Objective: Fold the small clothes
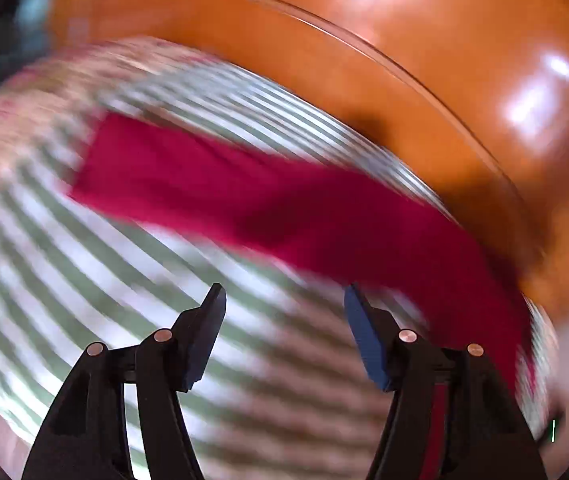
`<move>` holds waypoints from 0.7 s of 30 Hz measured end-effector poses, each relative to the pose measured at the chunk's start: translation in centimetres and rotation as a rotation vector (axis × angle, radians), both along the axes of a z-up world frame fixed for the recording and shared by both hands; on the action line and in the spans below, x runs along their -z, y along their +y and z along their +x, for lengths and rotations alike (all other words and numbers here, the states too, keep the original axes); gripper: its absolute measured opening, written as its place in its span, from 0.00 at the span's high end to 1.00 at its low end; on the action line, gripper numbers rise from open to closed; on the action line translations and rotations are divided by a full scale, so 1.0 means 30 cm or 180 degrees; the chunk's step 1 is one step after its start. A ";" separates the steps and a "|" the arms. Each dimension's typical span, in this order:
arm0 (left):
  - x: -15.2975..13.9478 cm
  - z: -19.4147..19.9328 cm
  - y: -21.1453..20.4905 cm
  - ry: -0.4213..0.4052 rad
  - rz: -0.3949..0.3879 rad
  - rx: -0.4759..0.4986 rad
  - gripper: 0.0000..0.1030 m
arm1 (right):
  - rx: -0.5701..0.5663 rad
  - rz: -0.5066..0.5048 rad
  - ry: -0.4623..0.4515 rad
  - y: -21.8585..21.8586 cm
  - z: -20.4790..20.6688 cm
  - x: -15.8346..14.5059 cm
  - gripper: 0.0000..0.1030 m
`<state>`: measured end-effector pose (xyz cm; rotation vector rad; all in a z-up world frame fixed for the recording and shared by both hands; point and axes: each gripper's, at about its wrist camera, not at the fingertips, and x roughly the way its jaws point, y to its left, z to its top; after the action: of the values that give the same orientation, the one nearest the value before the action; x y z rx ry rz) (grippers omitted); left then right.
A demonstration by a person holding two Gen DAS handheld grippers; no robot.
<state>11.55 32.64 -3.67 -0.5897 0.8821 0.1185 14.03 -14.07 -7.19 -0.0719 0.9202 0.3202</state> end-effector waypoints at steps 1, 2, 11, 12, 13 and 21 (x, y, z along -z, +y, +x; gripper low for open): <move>0.011 -0.024 -0.077 -0.0059 -0.0126 0.0294 0.41 | 0.0079 -0.0029 -0.0049 -0.037 -0.010 -0.027 0.07; 0.021 -0.039 -0.125 -0.0096 -0.0225 0.0455 0.41 | 0.0177 -0.0048 -0.0101 -0.085 -0.022 -0.053 0.07; 0.174 -0.204 -0.495 0.0157 -0.0254 0.1403 0.93 | 0.0634 0.0047 0.0401 -0.426 -0.192 -0.022 0.44; 0.168 -0.219 -0.504 0.0122 -0.0182 0.1395 0.94 | 0.0610 0.0026 0.0361 -0.427 -0.225 -0.022 0.52; 0.157 -0.233 -0.500 0.0123 -0.0177 0.1364 0.94 | 0.0584 0.0020 0.0360 -0.428 -0.242 -0.027 0.75; 0.114 -0.266 -0.481 0.0206 0.0132 0.1202 0.68 | 0.0566 0.0188 0.0385 -0.516 -0.301 -0.074 0.91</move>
<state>3.59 18.21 -7.09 -0.3741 1.0370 -0.1865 4.99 -29.55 -4.98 0.0843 1.0287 0.1879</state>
